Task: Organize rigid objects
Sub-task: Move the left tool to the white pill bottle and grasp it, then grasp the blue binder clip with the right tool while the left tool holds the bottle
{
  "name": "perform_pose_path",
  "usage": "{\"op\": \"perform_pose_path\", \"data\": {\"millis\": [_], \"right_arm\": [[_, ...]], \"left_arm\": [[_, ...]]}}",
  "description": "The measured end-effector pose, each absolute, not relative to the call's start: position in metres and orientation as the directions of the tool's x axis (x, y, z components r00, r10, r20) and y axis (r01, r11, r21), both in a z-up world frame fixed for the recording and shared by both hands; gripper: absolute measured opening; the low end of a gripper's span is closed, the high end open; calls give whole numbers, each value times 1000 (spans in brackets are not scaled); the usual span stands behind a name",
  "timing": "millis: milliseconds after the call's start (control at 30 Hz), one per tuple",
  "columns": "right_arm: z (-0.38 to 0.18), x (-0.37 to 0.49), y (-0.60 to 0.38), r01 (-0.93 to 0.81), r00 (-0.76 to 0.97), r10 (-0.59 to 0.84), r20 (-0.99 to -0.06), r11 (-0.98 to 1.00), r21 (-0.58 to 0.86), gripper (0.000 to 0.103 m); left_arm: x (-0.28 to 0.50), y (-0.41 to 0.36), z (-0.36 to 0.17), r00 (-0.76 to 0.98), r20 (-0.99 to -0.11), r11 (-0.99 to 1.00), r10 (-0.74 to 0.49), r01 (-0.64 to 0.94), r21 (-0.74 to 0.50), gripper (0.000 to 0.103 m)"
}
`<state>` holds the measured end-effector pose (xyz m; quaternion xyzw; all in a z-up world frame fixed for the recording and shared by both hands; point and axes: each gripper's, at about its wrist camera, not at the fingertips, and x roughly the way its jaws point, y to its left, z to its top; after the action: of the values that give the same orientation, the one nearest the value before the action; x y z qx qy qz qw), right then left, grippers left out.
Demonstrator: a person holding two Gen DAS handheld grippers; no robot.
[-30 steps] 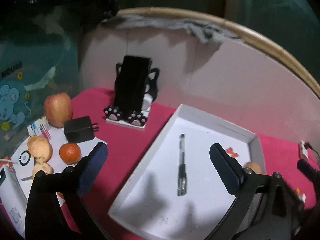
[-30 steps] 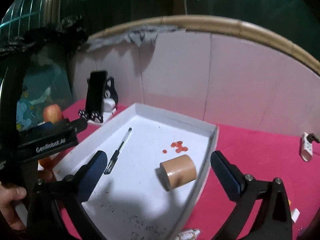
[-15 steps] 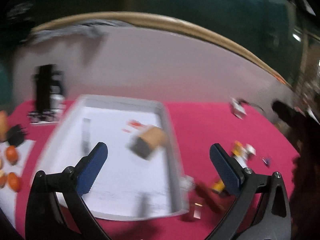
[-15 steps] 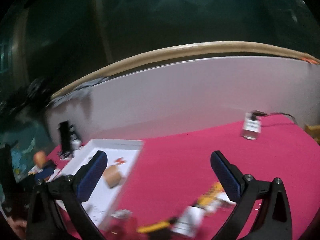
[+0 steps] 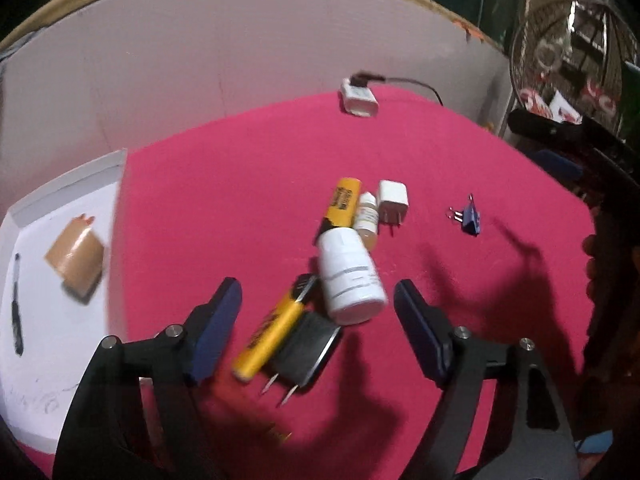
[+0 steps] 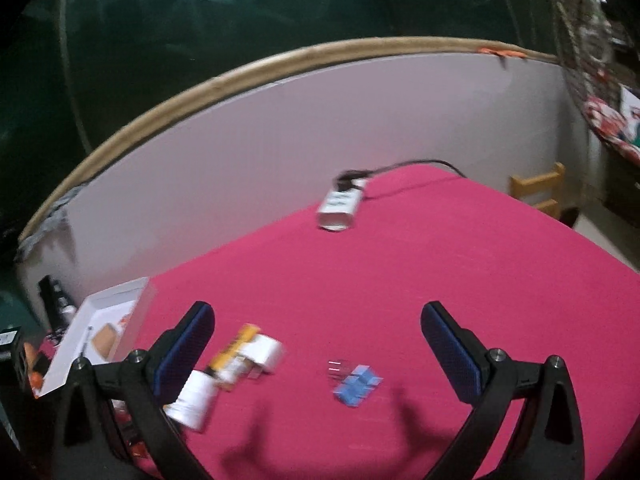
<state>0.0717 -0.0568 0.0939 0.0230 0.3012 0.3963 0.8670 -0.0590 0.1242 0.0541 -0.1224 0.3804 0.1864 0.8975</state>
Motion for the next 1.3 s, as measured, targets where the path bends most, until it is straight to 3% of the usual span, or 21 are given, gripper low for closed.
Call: {"op": "perform_pose_path", "data": {"millis": [233,300,367,433,467,600,900,1000,1067,1300], "right_arm": [[70,95,-68,-639,493,646,-582,723,261,103],[63,97,-65,-647,479,638,-603,721,249,103],[59,96,-63,-660,462,638,-617,711,242,103],[54,96,-61,-672,442,642,-627,699,242,103],[53,96,-61,-679,432,645,-630,692,244,103],[46,96,-57,-711,397,650,-648,664,230,103],[29,89,-38,-791,293,638,-712,580,194,102],[26,90,-32,-806,271,637,-722,560,191,90],[26,88,-25,-822,270,626,-732,545,163,74],[24,85,-6,-875,256,608,-751,476,87,62]], "left_arm": [[-25,110,42,596,-761,923,256,-386,9,78],[-20,109,37,582,-771,924,256,-381,19,64],[-16,111,32,569,-780,921,262,-389,26,56],[-16,112,28,570,-777,921,266,-388,31,55],[-17,111,27,572,-775,923,270,-382,40,47],[-19,114,26,582,-766,924,273,-381,40,38],[-30,118,44,636,-724,910,265,-414,-31,37],[-36,120,47,646,-721,904,251,-423,-64,37],[-39,122,49,652,-719,900,241,-428,-87,37],[-50,118,60,678,-695,898,237,-426,-110,37]]}}
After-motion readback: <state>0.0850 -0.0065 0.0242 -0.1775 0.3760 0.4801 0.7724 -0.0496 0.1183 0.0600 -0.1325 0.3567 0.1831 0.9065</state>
